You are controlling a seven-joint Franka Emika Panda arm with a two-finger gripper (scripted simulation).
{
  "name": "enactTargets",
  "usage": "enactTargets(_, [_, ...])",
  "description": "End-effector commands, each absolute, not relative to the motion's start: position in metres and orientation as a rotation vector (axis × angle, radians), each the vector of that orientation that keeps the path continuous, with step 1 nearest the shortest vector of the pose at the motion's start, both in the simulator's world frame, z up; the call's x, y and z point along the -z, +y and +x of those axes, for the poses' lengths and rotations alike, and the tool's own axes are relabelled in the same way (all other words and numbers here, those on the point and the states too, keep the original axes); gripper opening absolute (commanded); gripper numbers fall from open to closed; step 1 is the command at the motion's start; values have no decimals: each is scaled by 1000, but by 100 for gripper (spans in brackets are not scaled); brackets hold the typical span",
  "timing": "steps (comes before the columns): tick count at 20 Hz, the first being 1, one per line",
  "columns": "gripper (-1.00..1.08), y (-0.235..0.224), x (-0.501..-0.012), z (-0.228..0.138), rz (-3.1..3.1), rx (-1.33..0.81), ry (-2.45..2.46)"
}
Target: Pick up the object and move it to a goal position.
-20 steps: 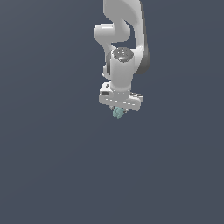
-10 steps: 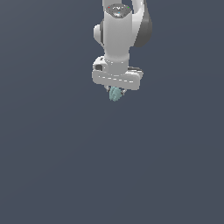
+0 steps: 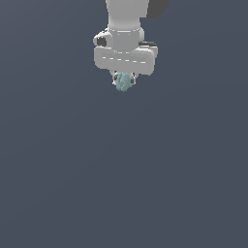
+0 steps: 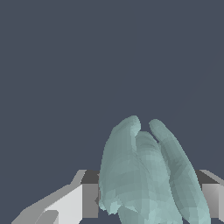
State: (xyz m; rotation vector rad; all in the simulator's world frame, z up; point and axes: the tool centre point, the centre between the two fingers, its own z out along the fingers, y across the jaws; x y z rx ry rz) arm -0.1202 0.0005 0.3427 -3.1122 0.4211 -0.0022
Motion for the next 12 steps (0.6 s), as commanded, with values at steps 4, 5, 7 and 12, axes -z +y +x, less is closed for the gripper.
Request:
enactTargets(4, [-100,-5,-373,-127,-3113,0,420])
enactTargets(5, [-100,-5,-377,-127,-3113,0,420])
enactTargets(7, [-100,-7,-383,-128,-3113,0,420])
enactTargets(12, [-100,-8,-389,-128,-3113,0,420])
